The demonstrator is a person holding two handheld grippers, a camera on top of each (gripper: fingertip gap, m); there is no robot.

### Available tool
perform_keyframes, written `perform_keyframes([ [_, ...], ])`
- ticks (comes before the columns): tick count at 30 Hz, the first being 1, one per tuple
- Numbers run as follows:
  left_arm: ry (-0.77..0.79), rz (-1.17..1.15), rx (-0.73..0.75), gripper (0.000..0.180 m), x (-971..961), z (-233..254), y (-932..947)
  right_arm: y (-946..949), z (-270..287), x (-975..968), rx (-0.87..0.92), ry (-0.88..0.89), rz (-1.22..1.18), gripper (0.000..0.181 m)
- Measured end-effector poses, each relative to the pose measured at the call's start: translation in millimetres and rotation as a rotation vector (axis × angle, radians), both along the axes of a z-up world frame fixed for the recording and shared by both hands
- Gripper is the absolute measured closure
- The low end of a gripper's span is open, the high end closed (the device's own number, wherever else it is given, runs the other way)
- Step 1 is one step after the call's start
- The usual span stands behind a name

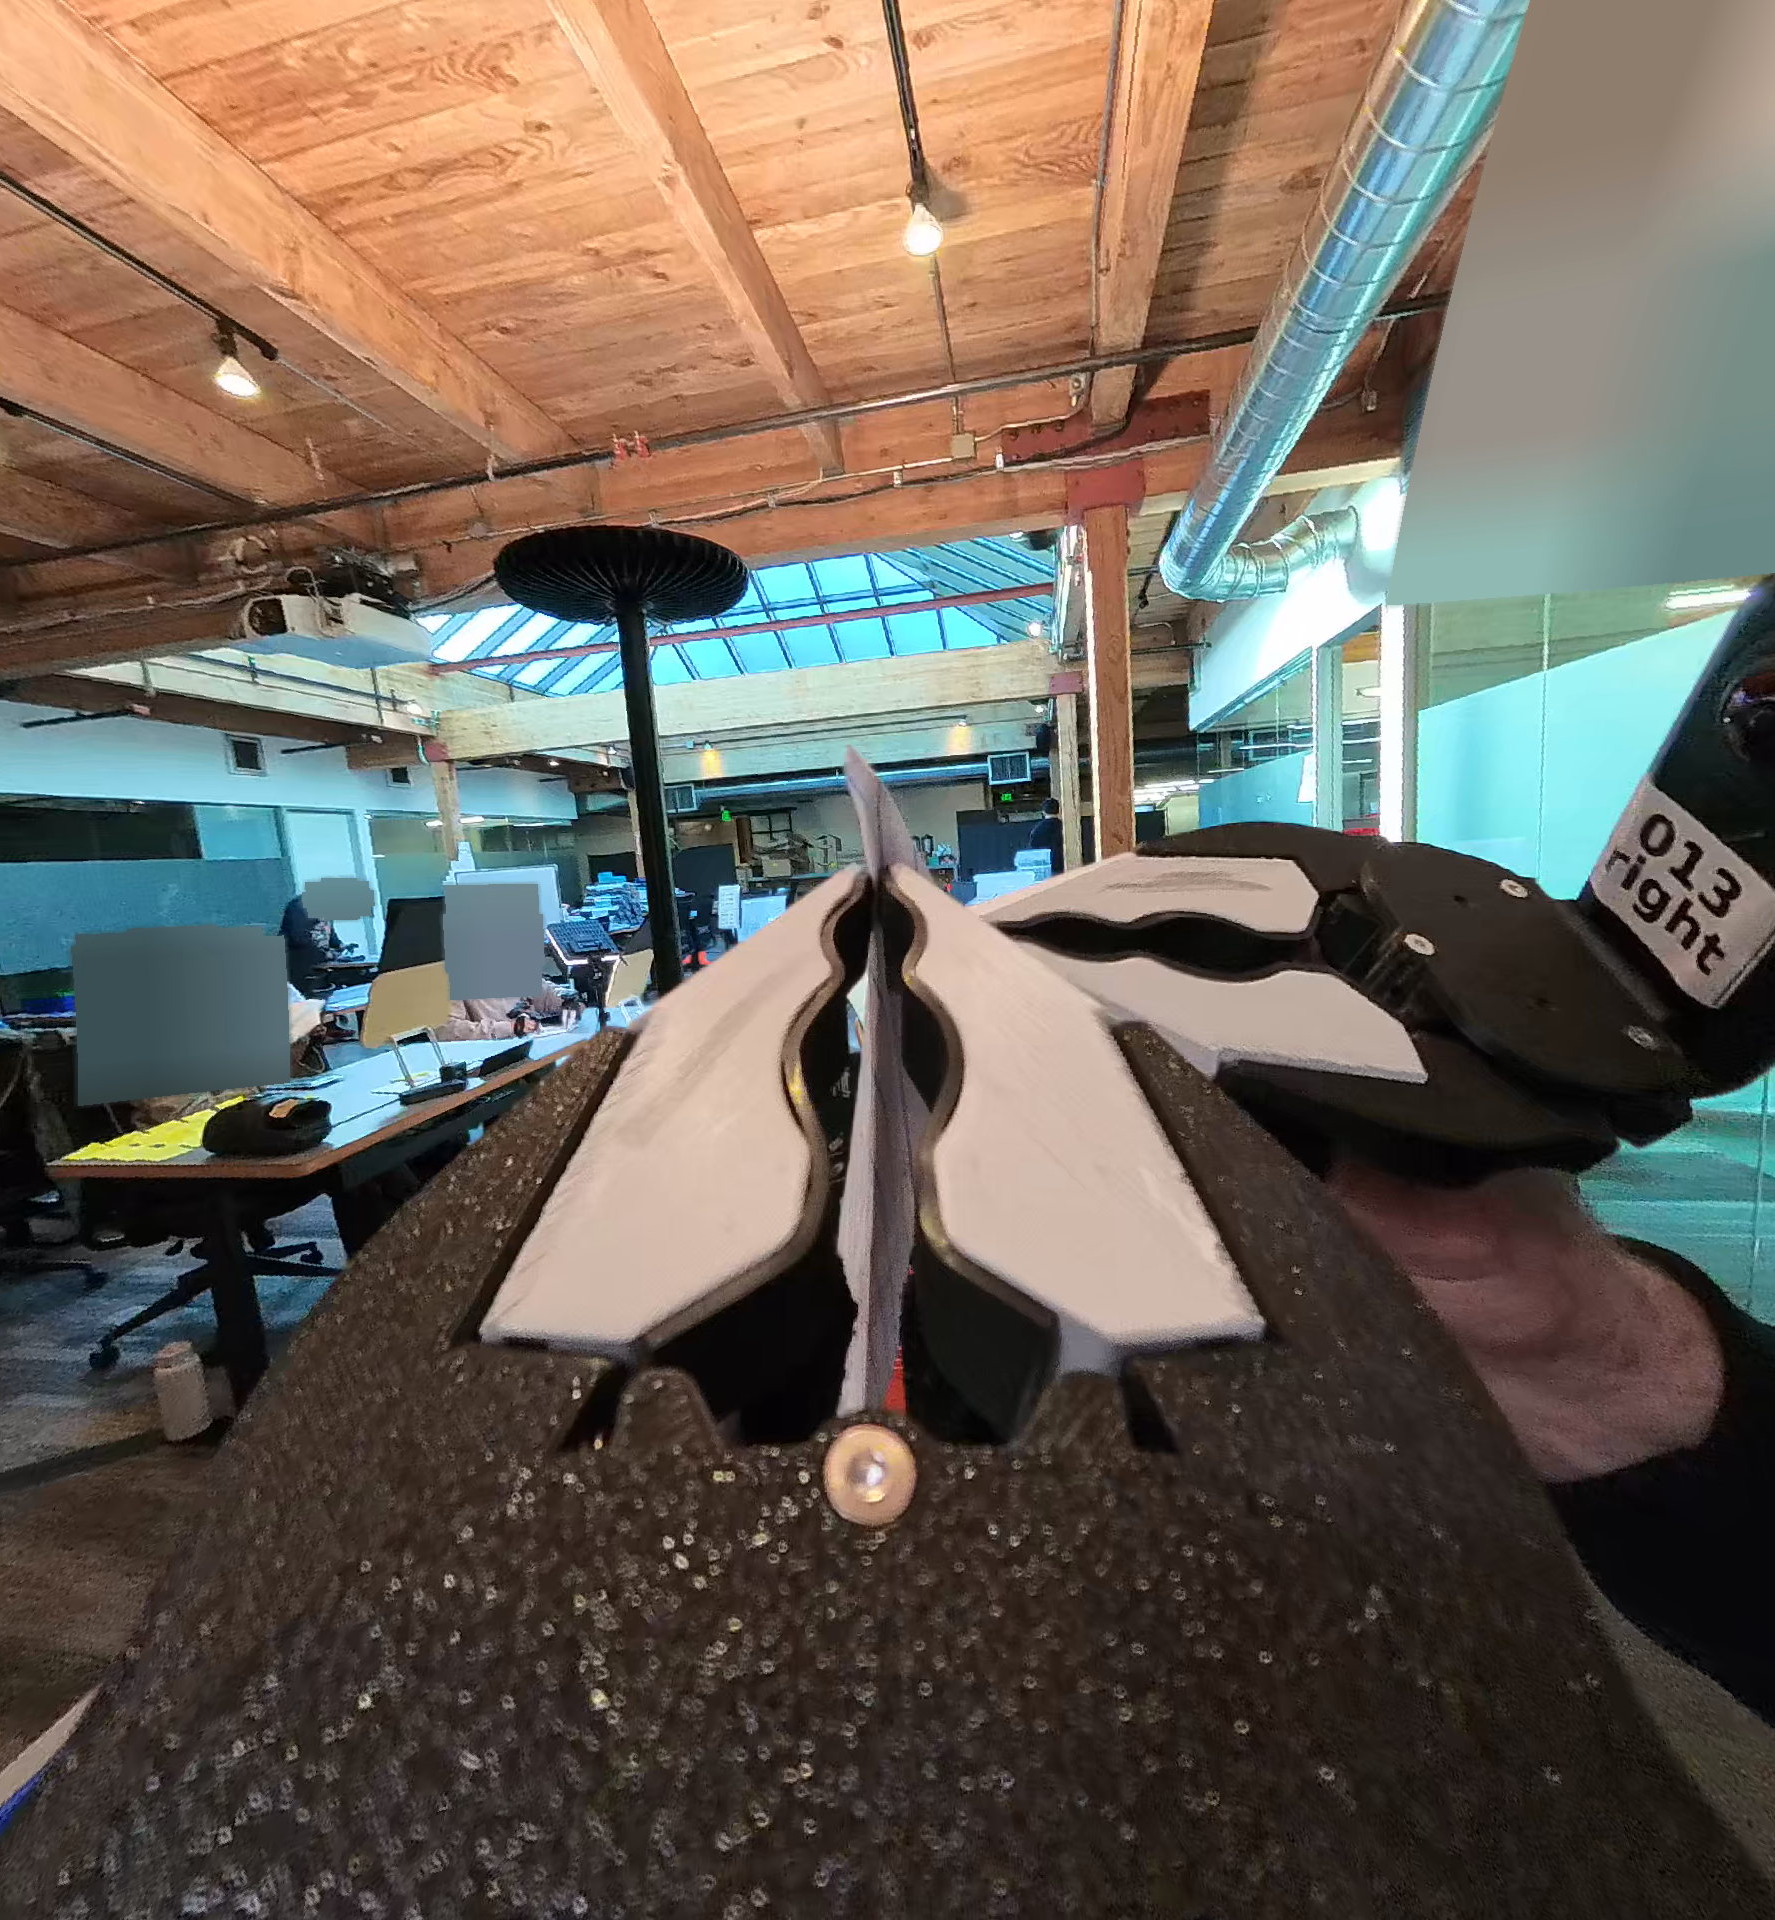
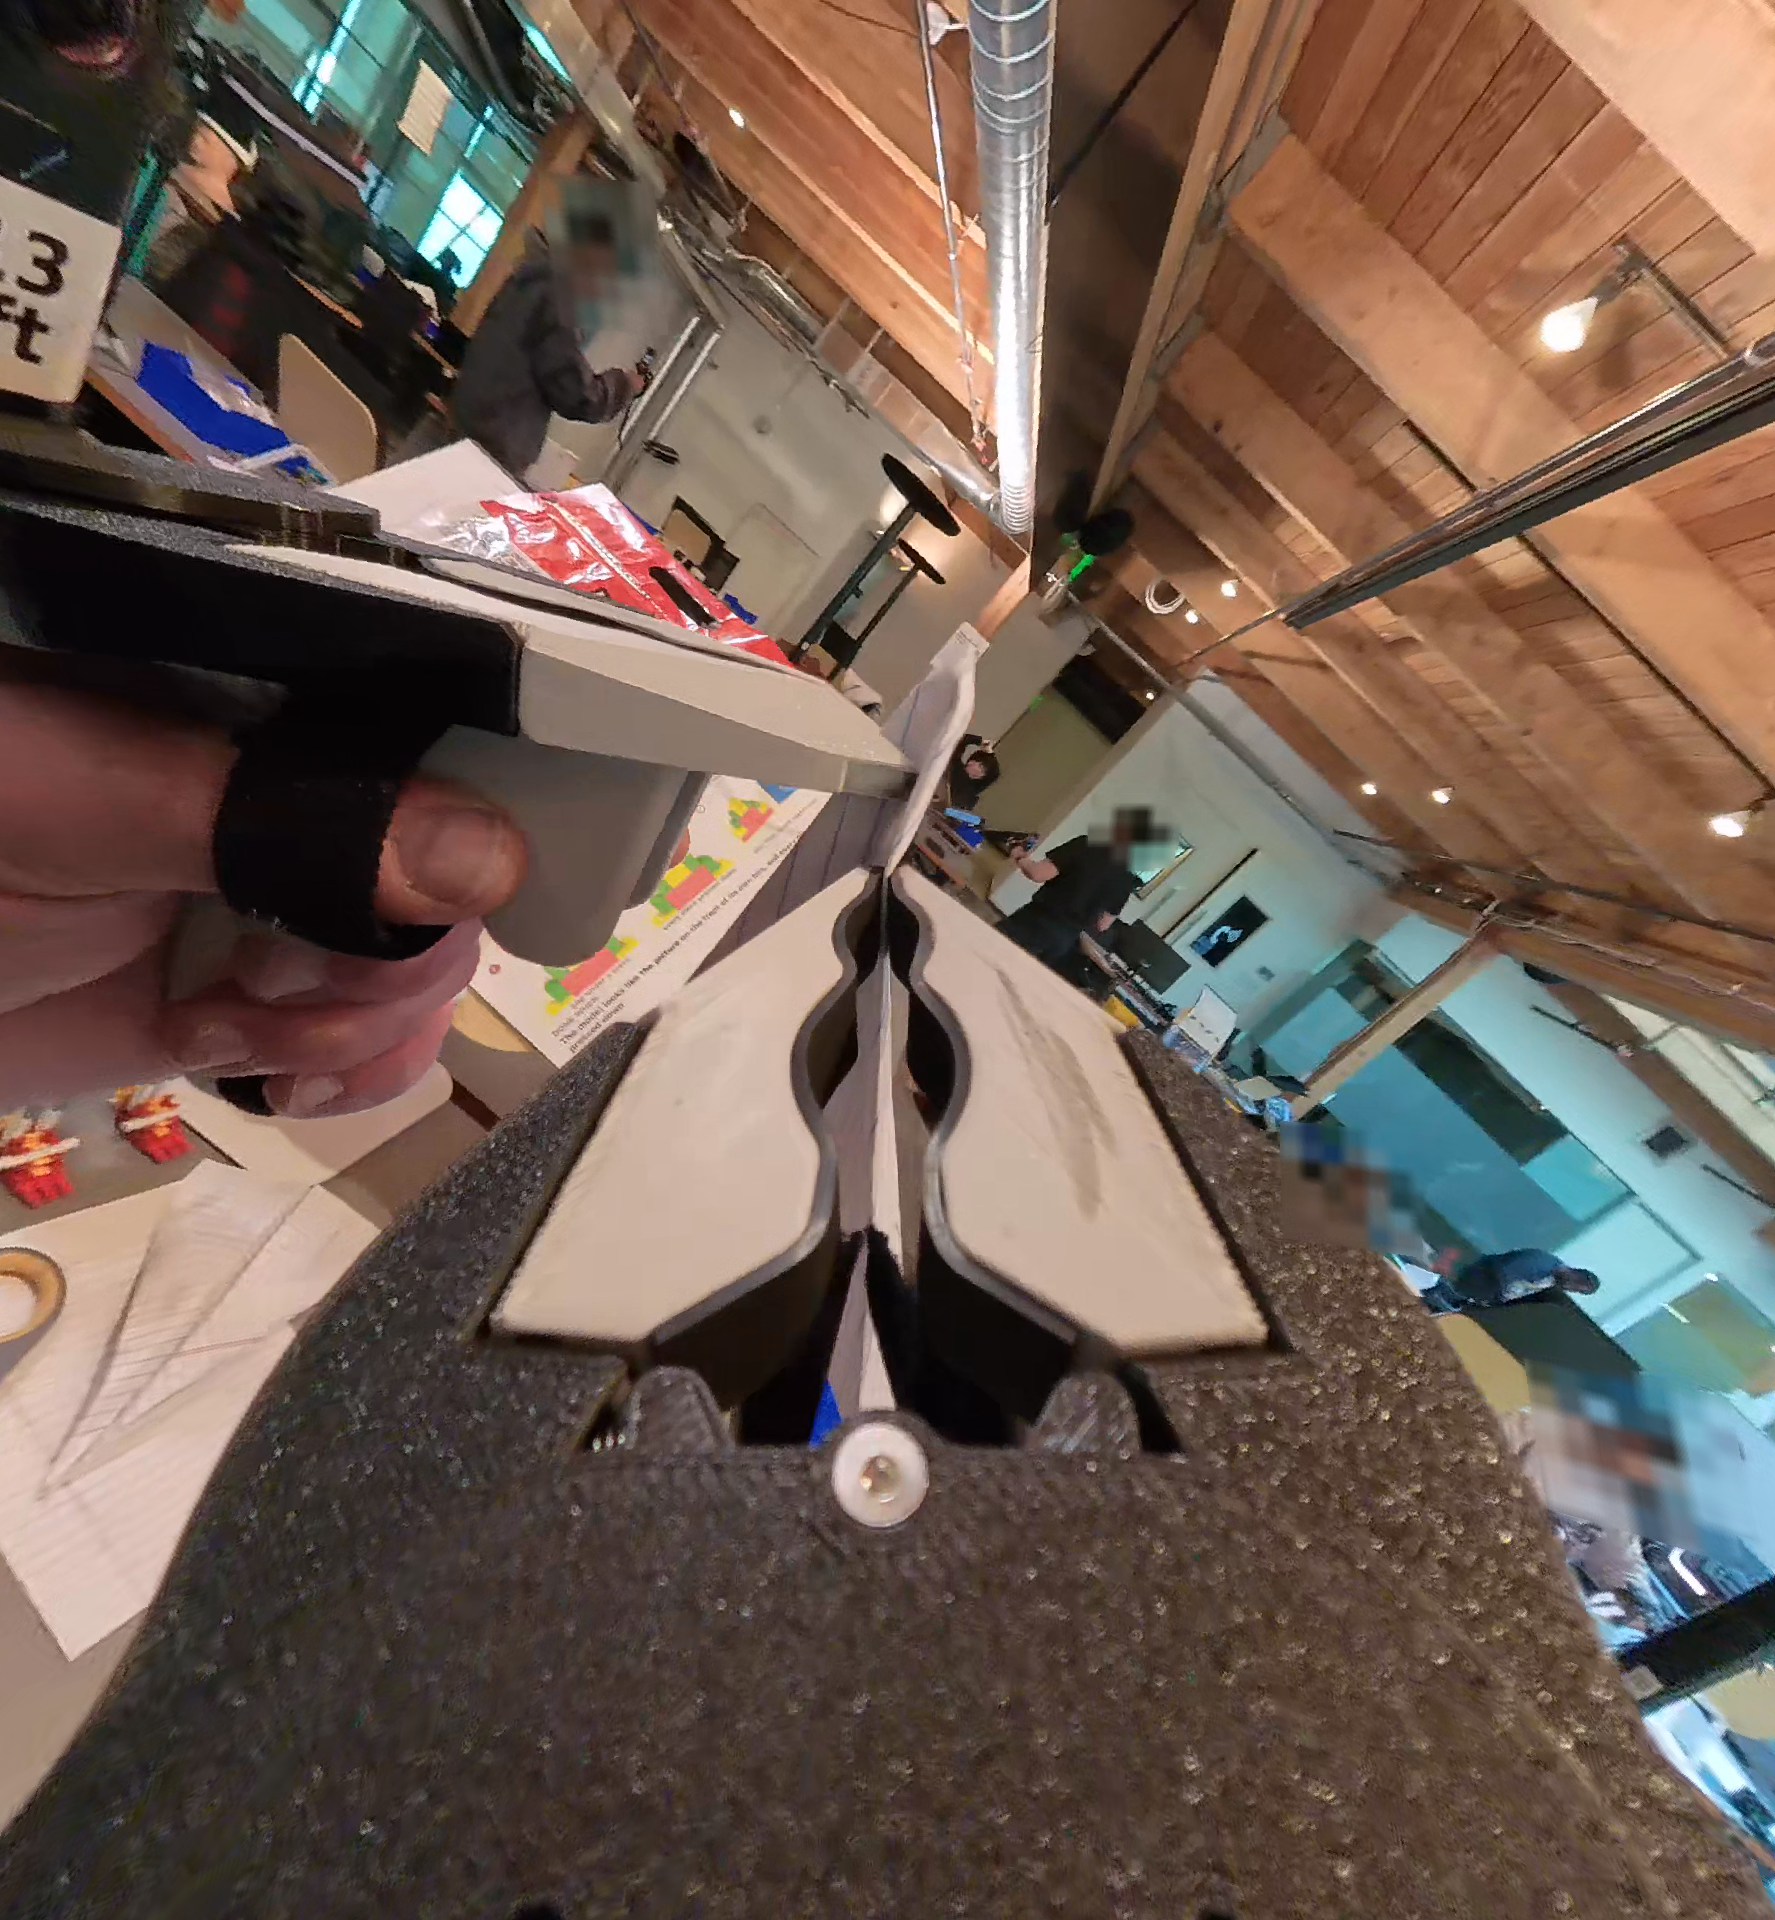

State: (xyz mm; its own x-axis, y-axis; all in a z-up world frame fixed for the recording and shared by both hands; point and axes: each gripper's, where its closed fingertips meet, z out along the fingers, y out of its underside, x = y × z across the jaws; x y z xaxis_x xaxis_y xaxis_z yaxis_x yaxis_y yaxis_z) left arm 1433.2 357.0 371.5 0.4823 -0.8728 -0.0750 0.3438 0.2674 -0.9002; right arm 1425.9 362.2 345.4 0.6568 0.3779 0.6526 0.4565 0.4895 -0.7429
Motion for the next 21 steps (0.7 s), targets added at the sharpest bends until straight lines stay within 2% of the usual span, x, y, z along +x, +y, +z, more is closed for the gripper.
perform_keyframes([
  [9, -0.010, 0.020, 0.039, 0.176, -7.6, 15.0, -2.4, -2.2, 2.0, -2.6, -0.011, 0.004, 0.032, 0.181],
  [21, -0.023, -0.144, 0.026, 0.180, -1.5, 20.2, -13.6, -15.4, 1.5, -5.3, -0.093, 0.048, 0.156, 0.181],
])
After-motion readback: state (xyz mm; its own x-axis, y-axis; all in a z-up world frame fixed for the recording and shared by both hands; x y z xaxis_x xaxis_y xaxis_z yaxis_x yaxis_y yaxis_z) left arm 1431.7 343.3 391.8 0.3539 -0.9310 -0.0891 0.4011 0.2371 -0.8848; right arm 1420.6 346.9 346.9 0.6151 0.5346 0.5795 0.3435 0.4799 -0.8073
